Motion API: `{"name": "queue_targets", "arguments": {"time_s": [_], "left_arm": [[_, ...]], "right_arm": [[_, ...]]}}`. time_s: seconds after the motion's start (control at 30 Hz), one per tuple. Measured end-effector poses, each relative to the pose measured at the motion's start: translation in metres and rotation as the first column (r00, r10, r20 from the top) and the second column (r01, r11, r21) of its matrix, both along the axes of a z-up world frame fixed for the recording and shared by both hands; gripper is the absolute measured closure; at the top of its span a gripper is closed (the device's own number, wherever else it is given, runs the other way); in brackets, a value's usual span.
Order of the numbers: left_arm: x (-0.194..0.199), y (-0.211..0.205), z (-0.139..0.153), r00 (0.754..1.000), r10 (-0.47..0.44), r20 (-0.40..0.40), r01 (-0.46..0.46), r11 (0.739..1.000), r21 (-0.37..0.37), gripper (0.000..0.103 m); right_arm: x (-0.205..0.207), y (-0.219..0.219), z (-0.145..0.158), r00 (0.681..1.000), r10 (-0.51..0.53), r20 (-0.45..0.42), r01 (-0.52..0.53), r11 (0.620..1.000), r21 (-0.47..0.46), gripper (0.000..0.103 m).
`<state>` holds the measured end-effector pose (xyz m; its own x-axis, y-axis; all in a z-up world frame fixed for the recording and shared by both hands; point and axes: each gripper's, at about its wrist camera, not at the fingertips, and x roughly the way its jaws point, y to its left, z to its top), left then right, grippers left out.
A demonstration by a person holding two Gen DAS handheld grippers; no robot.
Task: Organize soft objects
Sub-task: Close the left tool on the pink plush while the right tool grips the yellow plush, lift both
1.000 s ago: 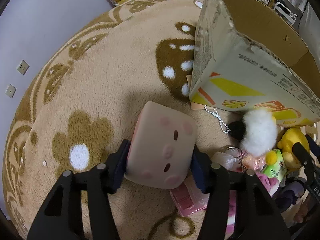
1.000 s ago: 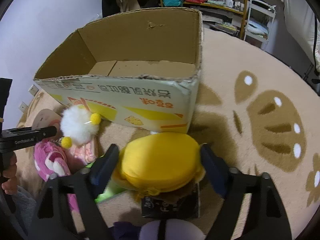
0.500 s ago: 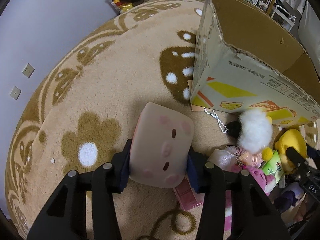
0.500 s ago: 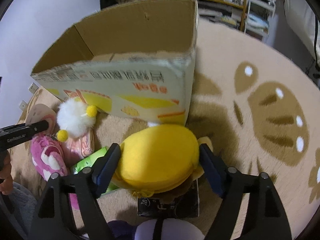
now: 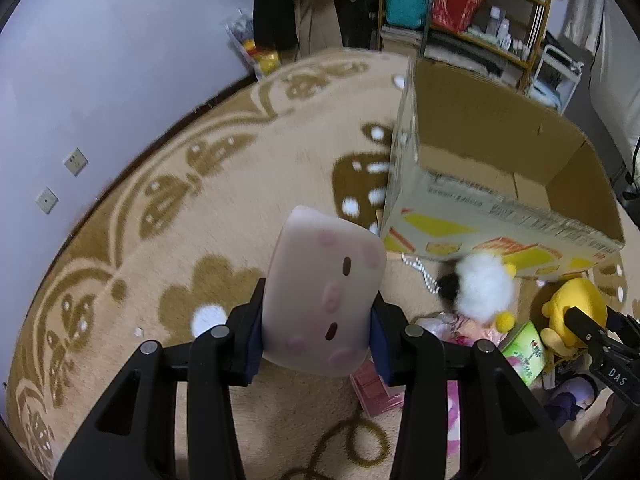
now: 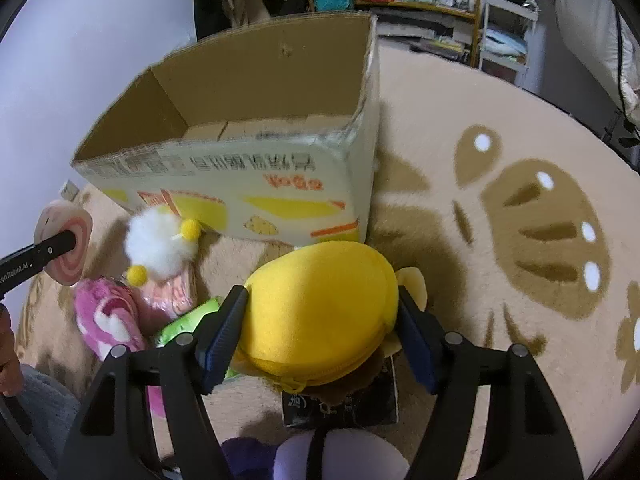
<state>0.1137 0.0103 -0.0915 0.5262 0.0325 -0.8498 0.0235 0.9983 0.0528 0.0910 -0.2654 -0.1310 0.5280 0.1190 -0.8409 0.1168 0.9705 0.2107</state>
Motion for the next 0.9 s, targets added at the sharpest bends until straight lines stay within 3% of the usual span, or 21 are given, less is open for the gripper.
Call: {"name": "queue_targets", "arguments": {"time_s": [0.3,0.43,0.57,0.9], "left_arm": [[-0.024,-0.008,0.039,0.99,-0.048,0.136,0.045,0.999,0.022,0.061],[-0.034,-0.012,0.061,0.973,-0.066,0.223,0.062,0.998,0.027,0.061],[-0.035,-0.021,0.082,0.955,-0.084,0.284,0.072,0.996,0.053,0.061],[-0.01,-0.049,0.131,0.896,-0.134,0.423,0.102,0.99,0.097,0.061]], "right_arm": [[-0.03,-0.004,0.053,0.98,-0.056,0.19,0.051,0.998,0.031,0.028],[-0.047,-0.002,0.09,0.936,-0.068,0.347,0.071,0.997,0.004,0.028],[-0.05,0.003,0.118,0.895,-0.042,0.445,0.063,0.997,-0.034,0.028],[-0.022,0.013,0.146,0.857,0.03,0.515,0.013,0.997,-0.08,0.028]]}}
